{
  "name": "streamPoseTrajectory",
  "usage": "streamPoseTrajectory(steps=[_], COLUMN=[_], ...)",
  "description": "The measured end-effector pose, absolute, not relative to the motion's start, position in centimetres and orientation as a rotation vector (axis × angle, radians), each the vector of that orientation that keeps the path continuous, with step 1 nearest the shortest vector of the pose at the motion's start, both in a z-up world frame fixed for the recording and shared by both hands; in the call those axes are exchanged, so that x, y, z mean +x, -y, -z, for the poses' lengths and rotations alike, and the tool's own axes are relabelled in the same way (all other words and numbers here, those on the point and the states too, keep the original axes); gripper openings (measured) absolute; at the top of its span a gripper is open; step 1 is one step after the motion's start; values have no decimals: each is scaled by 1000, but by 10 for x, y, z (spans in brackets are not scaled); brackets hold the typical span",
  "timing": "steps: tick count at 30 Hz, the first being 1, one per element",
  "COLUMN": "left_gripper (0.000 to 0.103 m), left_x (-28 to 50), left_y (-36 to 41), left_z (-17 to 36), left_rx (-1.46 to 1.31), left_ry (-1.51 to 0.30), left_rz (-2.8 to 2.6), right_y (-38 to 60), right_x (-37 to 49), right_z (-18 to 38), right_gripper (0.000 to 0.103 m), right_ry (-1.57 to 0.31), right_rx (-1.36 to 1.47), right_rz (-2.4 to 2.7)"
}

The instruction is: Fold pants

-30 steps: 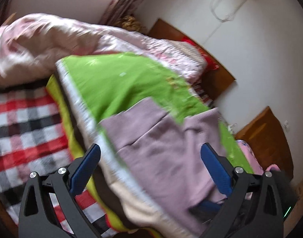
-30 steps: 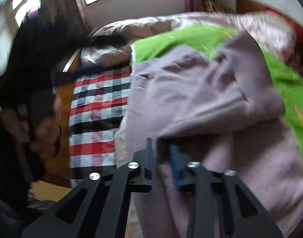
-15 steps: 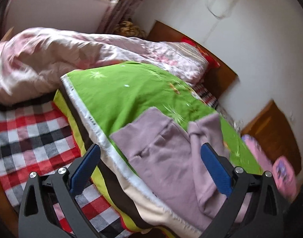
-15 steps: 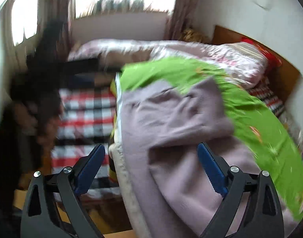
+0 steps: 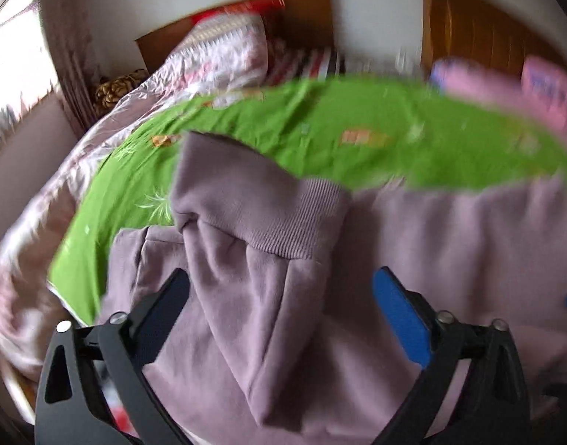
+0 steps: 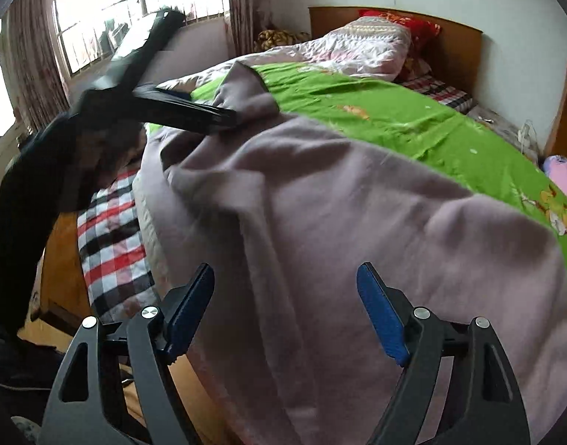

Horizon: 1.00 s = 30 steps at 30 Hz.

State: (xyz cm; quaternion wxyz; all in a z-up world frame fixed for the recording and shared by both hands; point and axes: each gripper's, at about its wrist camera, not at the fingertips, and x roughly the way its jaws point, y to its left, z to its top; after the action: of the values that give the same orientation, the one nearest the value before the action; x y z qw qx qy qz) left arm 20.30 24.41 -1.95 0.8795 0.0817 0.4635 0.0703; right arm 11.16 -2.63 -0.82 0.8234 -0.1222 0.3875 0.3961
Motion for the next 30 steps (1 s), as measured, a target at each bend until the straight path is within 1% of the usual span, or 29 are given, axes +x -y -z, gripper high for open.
streamPoseTrajectory(steps=[1,2,3,4,5,7,8,9,10,12,13,14,17,18,21,22,23,24,26,27,29,30], left_gripper=[73,48,37,13,6,6,6,6,9,26,52,67,69,69,65,55,47,44,32,29,13,7], left_x=[209,211,211,208,198,175,166,155,146,139,136,131,118,114,108,107,105,103,101,100,104,106], left_y=[-243,-247,-252,-257,-270,-304,-324,-350,-379,-415,-427,-438,-443,-443,-444,-444,-446,-448,-450,-450,-447,-445], left_z=[27,32,33,30,19,-5,-12,-14,-8,16,29,48,75,79,83,84,84,84,82,80,76,74], left_rx=[183,172,156,129,74,-116,-206,-326,-449,-575,-619,-707,-834,-844,-859,-863,-864,-862,-859,-852,-830,-817], left_ry=[-1003,-1015,-1014,-994,-935,-813,-770,-730,-714,-746,-766,-772,-736,-713,-675,-667,-664,-662,-655,-656,-662,-668], left_rz=[-138,-143,-146,-132,-131,-128,-129,-137,-149,-196,-205,-156,-18,-3,10,7,2,1,0,2,0,-7], right_y=[24,21,22,25,25,28,31,34,35,36,35,34,30,28,27,27,28,29,31,31,30,29], right_x=[110,107,105,104,103,101,101,102,103,104,104,102,98,96,94,94,93,94,93,94,94,93], right_z=[10,10,11,13,14,18,18,18,19,21,21,22,26,27,26,26,26,25,24,25,27,28], right_gripper=[76,73,69,66,64,60,60,58,56,56,55,55,52,50,47,43,41,39,36,35,30,22], right_ry=[-822,-816,-810,-806,-804,-802,-799,-800,-803,-809,-809,-809,-805,-802,-792,-788,-782,-774,-768,-769,-769,-763], right_rx=[-266,-274,-280,-283,-286,-284,-273,-257,-246,-228,-227,-232,-266,-280,-299,-306,-316,-322,-313,-312,-328,-336], right_rz=[-849,-858,-866,-874,-876,-876,-879,-883,-883,-889,-890,-894,-891,-881,-867,-860,-851,-843,-842,-843,-835,-832])
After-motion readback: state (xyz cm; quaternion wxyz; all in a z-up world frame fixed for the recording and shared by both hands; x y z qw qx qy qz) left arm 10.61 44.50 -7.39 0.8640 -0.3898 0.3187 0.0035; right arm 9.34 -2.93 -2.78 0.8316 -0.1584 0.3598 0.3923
